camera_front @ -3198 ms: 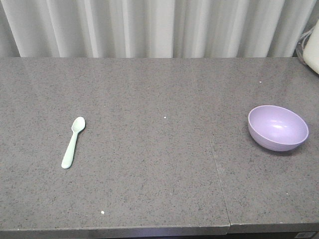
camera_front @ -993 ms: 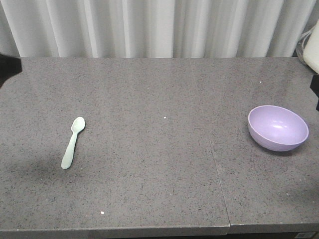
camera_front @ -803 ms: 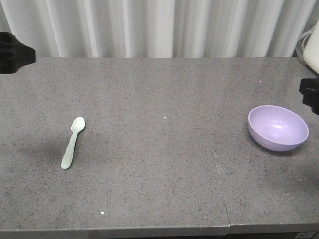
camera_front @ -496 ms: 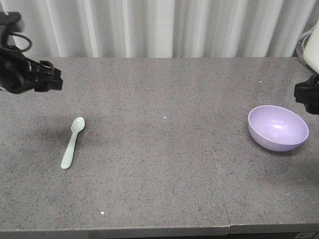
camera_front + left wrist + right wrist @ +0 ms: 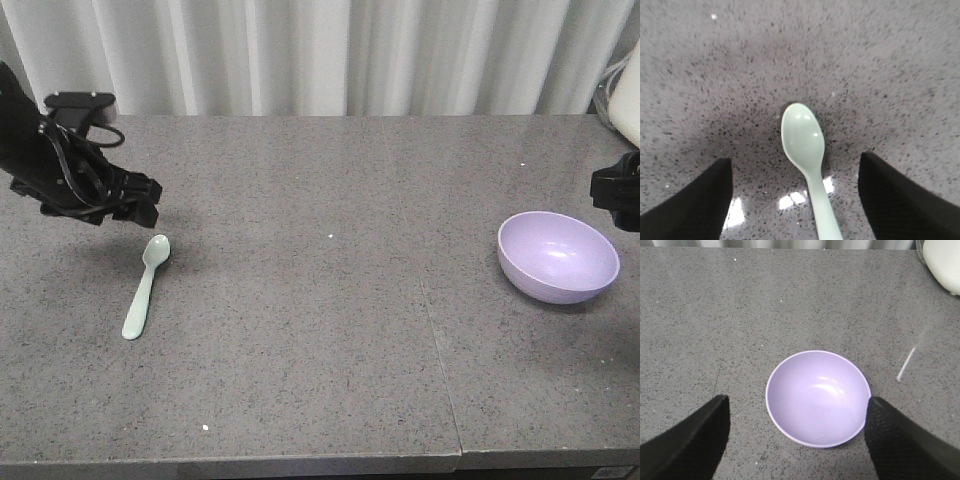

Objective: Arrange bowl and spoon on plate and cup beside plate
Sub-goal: 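Lower the left gripper over the pale green spoon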

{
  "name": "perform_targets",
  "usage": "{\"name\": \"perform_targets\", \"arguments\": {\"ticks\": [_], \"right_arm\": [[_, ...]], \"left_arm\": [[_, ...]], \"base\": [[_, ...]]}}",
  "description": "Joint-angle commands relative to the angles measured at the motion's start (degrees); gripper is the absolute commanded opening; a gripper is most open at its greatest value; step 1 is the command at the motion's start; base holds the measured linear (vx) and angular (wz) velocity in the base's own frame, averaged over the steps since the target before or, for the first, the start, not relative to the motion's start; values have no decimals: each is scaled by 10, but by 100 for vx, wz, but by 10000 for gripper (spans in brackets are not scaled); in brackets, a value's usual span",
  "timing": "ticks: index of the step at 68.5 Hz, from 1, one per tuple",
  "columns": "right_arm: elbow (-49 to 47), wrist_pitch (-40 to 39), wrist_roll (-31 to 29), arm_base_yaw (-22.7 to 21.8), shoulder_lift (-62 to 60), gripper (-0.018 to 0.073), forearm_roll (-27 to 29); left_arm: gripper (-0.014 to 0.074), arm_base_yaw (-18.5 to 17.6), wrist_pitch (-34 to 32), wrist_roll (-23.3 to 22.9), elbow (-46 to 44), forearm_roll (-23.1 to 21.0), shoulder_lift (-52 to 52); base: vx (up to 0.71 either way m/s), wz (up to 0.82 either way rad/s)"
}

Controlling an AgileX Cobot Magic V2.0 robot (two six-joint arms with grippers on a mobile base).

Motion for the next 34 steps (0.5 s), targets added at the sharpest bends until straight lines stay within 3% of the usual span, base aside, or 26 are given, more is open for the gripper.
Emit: {"name": "perform_targets", "arguments": {"ticks": [1, 17, 34], "right_arm": [[-20, -34, -4, 0, -6, 541, -9], [-17, -36, -4, 0, -6, 541, -9], [-17, -37, -4, 0, -6, 541, -9]], "left_arm": [[498, -4, -3, -8, -19, -9, -10], [498, -5, 22, -20, -19, -22, 11], [498, -44, 16, -26, -19, -4, 11]], "base": [[0, 0], [0, 0], [0, 0]]}}
